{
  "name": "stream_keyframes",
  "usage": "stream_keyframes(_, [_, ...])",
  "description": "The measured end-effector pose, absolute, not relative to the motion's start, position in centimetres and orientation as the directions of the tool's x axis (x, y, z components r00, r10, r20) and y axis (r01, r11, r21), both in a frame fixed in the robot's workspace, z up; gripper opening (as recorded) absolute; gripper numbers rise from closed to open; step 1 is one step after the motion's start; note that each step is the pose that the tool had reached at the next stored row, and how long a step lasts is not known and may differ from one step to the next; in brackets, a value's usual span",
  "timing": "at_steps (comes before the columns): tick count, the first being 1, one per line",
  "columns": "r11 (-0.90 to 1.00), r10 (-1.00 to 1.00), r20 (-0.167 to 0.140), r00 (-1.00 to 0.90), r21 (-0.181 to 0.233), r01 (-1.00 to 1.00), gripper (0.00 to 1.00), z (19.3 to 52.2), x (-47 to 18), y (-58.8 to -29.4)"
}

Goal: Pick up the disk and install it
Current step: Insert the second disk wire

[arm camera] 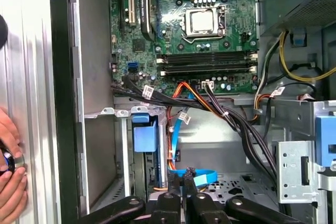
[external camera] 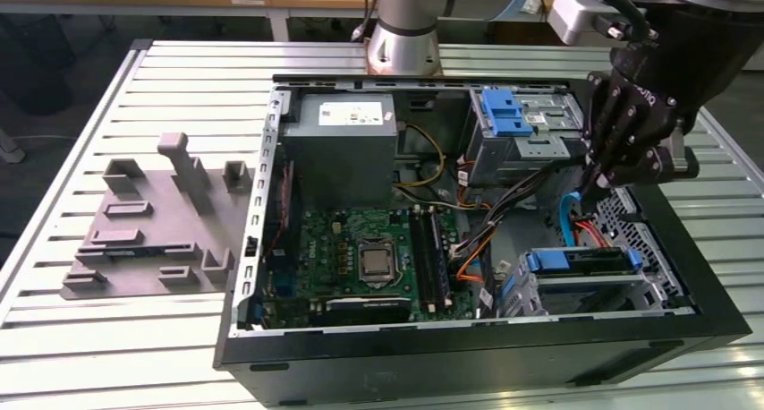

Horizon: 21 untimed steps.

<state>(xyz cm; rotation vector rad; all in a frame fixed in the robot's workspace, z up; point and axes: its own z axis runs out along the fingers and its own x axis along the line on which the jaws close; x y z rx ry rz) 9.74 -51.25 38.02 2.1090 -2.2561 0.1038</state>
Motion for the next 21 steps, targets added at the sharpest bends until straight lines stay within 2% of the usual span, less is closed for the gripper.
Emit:
stream_keyframes(5, [0.067, -0.994, 0.090, -0.068, -0.014, -0.998, 0.18, 37.7, 9.7, -51.2])
stream_keyframes(6, [0.067, -0.994, 0.091, -0.068, -0.014, -0.998, 0.24, 37.6, 9.7, -51.2])
stream_keyframes(15, [0.067, -0.993, 0.096, -0.068, -0.015, -0.998, 0.24, 36.9, 9.7, -51.1])
stream_keyframes(16, [0.067, -0.993, 0.096, -0.068, -0.015, -0.998, 0.23, 36.9, 9.7, -51.1])
stream_keyframes(17, [0.067, -0.993, 0.096, -0.068, -0.015, -0.998, 0.17, 36.8, 9.7, -51.1])
stream_keyframes(21, [0.067, -0.993, 0.095, -0.068, -0.015, -0.998, 0.16, 36.7, 9.8, -51.2])
